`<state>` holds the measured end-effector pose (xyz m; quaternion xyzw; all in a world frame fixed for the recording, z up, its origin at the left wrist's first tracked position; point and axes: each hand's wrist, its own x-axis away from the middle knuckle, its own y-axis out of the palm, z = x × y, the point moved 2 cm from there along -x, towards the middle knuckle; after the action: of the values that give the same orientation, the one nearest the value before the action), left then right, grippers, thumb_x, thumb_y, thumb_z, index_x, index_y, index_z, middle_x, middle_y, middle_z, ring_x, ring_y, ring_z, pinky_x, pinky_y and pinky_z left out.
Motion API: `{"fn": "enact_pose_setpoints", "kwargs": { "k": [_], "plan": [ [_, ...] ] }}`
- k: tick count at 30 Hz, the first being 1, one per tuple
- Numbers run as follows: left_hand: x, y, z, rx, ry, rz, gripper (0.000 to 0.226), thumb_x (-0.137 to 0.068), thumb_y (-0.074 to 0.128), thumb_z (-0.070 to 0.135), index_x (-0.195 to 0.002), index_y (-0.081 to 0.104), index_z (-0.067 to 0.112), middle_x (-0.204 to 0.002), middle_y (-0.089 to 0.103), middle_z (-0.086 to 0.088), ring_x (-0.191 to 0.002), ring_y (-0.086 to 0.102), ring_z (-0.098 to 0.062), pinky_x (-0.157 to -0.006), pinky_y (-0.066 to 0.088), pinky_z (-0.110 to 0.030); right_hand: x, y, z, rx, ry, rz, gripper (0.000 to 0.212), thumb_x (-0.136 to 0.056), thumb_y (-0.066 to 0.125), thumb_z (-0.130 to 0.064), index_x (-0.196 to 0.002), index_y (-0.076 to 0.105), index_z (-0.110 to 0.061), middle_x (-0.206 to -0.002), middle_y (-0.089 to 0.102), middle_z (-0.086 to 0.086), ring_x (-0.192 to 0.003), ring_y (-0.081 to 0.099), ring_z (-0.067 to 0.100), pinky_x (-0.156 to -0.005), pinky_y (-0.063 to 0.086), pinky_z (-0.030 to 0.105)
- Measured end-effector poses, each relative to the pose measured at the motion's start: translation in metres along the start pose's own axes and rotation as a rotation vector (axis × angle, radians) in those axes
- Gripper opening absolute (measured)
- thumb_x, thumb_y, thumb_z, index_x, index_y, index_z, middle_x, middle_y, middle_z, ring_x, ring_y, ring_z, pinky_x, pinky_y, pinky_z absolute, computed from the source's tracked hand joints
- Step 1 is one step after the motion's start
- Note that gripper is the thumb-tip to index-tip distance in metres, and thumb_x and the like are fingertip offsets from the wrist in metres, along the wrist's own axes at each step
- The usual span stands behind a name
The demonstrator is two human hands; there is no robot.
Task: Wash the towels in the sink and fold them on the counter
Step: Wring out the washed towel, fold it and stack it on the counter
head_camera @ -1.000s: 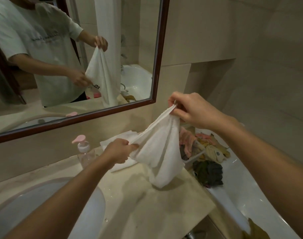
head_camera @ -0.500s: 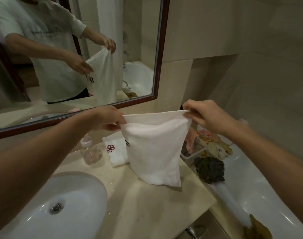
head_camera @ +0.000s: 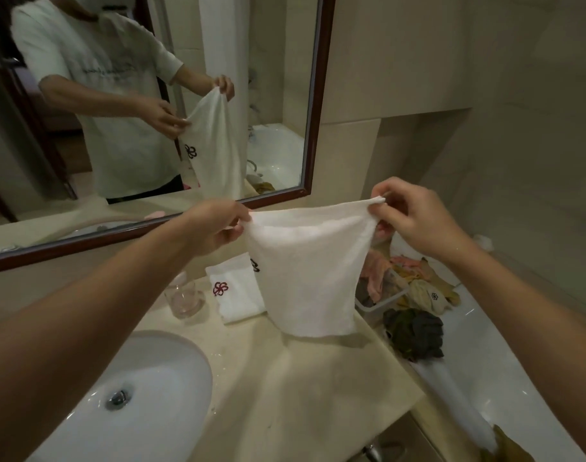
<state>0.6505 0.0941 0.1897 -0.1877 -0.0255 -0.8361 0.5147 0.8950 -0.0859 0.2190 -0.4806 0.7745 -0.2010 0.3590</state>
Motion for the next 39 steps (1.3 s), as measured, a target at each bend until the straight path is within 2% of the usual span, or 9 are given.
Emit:
{"fn": "enact_pose_setpoints", "kwargs": {
  "k": [4,7,14,18,23,27,30,32,39],
  "plan": [
    [0.008,0.007,-0.012,-0.439,0.208,-0.003,0.016,-0.090,0.059,-0.002,-0.092,0.072,0.008,-0.085,0.064,-0.006,-0.074,0.055,-0.012,-0.067,0.046,-0.021,0.000,0.004,0.012,0.005,0.047,0.016,0.005,-0.099,0.061,-0.019,-0.103,0.062,-0.017,-0.093,0.067,0.002,-0.069,0.071,0.012,-0.061,0.059,0.022],
    [0.015,0.017,-0.013,-0.621,0.349,-0.010,0.022,-0.089,0.062,0.001,-0.093,0.076,0.016,-0.081,0.067,0.003,-0.075,0.057,-0.007,-0.058,0.041,-0.019,-0.002,0.005,0.023,-0.002,0.091,0.015,0.007,-0.099,0.061,-0.017,-0.104,0.063,-0.012,-0.092,0.068,0.007,-0.069,0.072,0.018,-0.066,0.063,0.034],
    [0.010,0.014,-0.004,-0.742,0.555,0.037,0.023,-0.100,0.042,0.009,-0.090,0.061,0.017,-0.081,0.061,-0.002,-0.081,0.061,-0.023,-0.066,0.046,-0.032,-0.017,0.009,0.027,0.052,0.117,0.038,0.007,-0.100,0.058,-0.017,-0.106,0.062,-0.017,-0.107,0.061,0.002,-0.072,0.070,0.012,-0.059,0.054,0.014],
    [0.009,0.002,-0.012,-0.450,0.535,-0.103,0.026,-0.101,0.035,0.007,-0.085,0.054,0.015,-0.078,0.056,-0.007,-0.074,0.057,-0.025,-0.057,0.044,-0.032,-0.023,0.008,0.022,0.037,0.101,-0.053,0.015,-0.104,0.052,-0.019,-0.112,0.064,-0.019,-0.098,0.066,0.001,-0.074,0.065,0.010,-0.064,0.051,0.018],
    [0.015,-0.009,-0.012,-0.407,0.526,-0.189,0.011,-0.089,0.062,0.024,-0.097,0.058,0.018,-0.088,0.061,-0.002,-0.077,0.059,-0.018,-0.068,0.052,-0.031,-0.021,0.020,0.011,-0.140,0.124,-0.146,0.027,-0.107,0.042,-0.018,-0.115,0.066,-0.028,-0.108,0.064,-0.006,-0.102,0.060,0.010,-0.085,0.051,0.026],
    [0.021,-0.021,-0.002,-0.647,0.691,-0.099,0.013,-0.091,0.068,0.019,-0.098,0.063,0.028,-0.075,0.067,0.009,-0.065,0.062,-0.004,-0.061,0.049,-0.021,-0.021,0.027,0.000,-0.159,0.170,-0.289,0.020,-0.104,0.045,-0.040,-0.117,0.058,-0.032,-0.113,0.058,-0.009,-0.104,0.059,0.010,-0.081,0.050,0.025],
    [0.018,-0.034,0.001,-0.637,0.718,-0.034,0.006,-0.092,0.068,0.023,-0.091,0.068,0.029,-0.057,0.063,0.010,-0.049,0.056,-0.002,-0.054,0.047,-0.021,-0.024,0.026,-0.008,0.209,0.013,-0.417,0.030,-0.096,0.061,-0.040,-0.121,0.052,-0.026,-0.111,0.059,-0.008,-0.097,0.060,0.009,-0.077,0.052,0.026],
    [0.015,-0.039,0.004,-0.699,0.767,0.019,0.002,-0.092,0.068,0.024,-0.092,0.069,0.025,-0.056,0.061,0.008,-0.048,0.056,-0.003,-0.051,0.046,-0.021,-0.029,0.028,-0.009,0.397,-0.090,-0.355,0.020,-0.098,0.059,-0.032,-0.115,0.056,-0.021,-0.103,0.059,-0.006,-0.092,0.058,0.011,-0.077,0.049,0.027],
    [0.010,-0.047,0.007,-0.970,1.109,0.428,0.029,-0.100,0.055,0.033,-0.087,0.072,0.014,-0.055,0.055,0.000,-0.048,0.050,-0.021,-0.046,0.034,-0.023,-0.042,0.039,-0.012,0.325,-0.099,-0.011,0.019,-0.104,0.050,-0.024,-0.112,0.063,-0.014,-0.081,0.056,-0.009,-0.070,0.052,0.005,-0.064,0.035,0.025]
  ]
}}
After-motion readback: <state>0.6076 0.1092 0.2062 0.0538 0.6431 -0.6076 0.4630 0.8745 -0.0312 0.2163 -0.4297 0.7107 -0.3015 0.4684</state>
